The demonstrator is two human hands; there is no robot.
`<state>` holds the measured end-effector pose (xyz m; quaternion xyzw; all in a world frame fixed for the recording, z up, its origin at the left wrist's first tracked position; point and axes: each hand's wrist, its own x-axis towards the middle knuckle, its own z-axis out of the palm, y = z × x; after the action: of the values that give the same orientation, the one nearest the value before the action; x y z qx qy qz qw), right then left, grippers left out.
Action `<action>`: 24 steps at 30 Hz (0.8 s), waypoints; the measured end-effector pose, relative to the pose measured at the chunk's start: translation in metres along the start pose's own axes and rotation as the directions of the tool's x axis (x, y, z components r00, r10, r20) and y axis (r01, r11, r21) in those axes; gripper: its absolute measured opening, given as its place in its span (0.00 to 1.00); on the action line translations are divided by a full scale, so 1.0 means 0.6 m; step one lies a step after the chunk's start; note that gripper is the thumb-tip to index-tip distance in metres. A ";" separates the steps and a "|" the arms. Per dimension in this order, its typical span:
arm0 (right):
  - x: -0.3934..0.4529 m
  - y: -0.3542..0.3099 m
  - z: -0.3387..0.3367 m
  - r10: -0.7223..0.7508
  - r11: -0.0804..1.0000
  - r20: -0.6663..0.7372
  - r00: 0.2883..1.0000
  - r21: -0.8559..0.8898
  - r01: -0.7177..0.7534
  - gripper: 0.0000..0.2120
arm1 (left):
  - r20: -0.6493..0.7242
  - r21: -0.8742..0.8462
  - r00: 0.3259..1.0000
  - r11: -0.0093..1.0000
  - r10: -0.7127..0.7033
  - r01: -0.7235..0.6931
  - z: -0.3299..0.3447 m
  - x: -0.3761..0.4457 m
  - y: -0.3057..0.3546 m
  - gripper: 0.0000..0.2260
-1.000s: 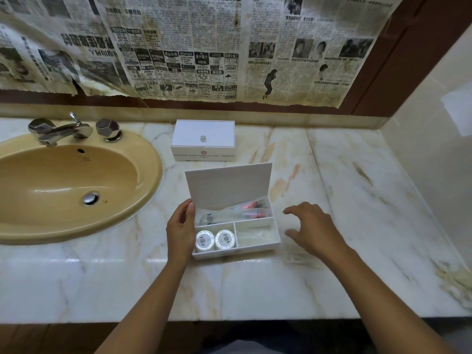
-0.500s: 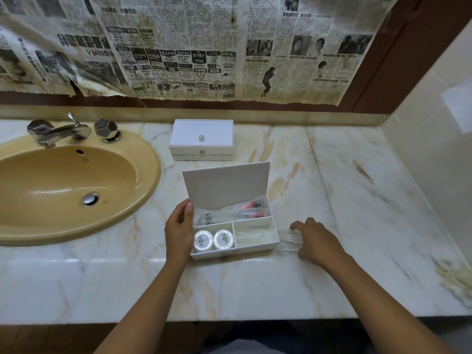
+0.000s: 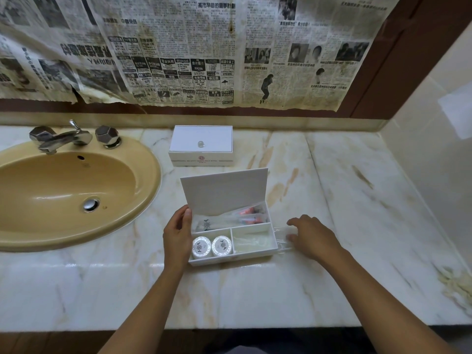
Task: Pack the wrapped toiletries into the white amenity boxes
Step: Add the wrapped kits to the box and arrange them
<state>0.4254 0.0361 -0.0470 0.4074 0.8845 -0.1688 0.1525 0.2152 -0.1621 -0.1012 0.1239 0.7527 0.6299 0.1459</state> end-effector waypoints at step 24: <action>-0.011 -0.036 -0.035 0.002 0.987 -0.392 0.920 0.150 0.062 0.05 | 0.016 0.012 1.000 1.000 0.005 -0.005 -0.002 0.004 -0.003 0.13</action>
<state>0.4099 0.0274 -0.0218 0.4302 0.8869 -0.1566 -0.0623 0.2128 -0.1627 -0.1026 0.1316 0.7549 0.6249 0.1495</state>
